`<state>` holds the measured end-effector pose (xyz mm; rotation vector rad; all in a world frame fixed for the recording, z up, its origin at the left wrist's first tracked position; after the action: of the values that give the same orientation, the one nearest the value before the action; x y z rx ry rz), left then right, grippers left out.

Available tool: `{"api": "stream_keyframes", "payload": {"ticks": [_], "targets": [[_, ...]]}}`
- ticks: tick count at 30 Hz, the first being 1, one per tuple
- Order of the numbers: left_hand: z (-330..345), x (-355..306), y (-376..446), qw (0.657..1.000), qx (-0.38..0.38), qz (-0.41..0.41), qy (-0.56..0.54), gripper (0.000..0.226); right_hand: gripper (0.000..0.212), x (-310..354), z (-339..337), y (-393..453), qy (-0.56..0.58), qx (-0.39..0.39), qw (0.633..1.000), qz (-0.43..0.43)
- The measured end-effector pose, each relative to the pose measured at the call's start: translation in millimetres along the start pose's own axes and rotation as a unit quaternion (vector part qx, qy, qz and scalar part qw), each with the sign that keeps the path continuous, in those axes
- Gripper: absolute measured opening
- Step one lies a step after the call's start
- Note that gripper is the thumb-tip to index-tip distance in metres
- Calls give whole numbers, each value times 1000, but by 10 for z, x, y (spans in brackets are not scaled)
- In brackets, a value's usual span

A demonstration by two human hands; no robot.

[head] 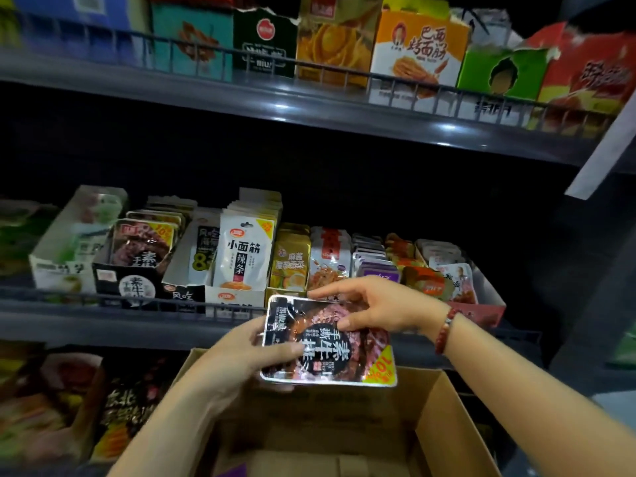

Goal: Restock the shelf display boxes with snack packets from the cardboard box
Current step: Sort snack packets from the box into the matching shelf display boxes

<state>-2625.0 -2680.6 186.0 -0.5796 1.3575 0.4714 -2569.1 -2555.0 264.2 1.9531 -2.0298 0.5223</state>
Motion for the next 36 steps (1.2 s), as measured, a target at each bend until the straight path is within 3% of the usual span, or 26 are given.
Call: {"api": "stream_keyframes", "payload": {"ticks": [4, 7, 9, 13, 17, 19, 22, 28, 31, 36], "targets": [[-413, -69, -22, 994, -106, 37, 15, 32, 59, 290, -127, 245, -38, -88, 995, -14], [-724, -83, -67, 981, -162, 63, -85, 29, 79, 336, -269, 393, 44, -204, 978, 10], [-905, -118, -87, 967, -196, 95, -131, 28, 87, 286, -230, 545, 130, -222, 965, 57], [-1170, -154, -83, 942, -234, 146, -189, 29, 59, 368, -43, 919, 241, -177, 949, 98], [-1445, -120, 50, 937, -249, 161, -185, 30, 41, 646, -135, 1308, 212, -180, 958, 75], [-1612, -151, 114, 941, -277, 167, -103, 24, 38, 816, -236, 1516, 163, -186, 967, 62], [-1913, -191, 129, 918, -352, 184, 1, 21, 30, 1068, -370, 1792, 120, -186, 974, 36], [-2424, -429, 30, 815, -462, 233, 261, 50, 34, 1399, -493, 2277, 82, -220, 972, 12], [-2459, -461, 102, 741, -455, 246, 428, 51, 46, 1561, -514, 2488, 47, -250, 967, 1], [-2487, -320, 211, 675, -408, 244, 564, 59, 45, 1878, -401, 2758, -68, -242, 967, -43]]}}
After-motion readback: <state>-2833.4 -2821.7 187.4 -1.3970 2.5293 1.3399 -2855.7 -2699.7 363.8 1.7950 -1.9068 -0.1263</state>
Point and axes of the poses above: each hand's wrist, its own y-axis towards the middle knuckle, its own z-axis out of the palm, x = y × z, the point moved 10 cm from there along y, towards the middle knuckle, and after that the axes turned 3 degrees about -y, right-handed, at the moved point
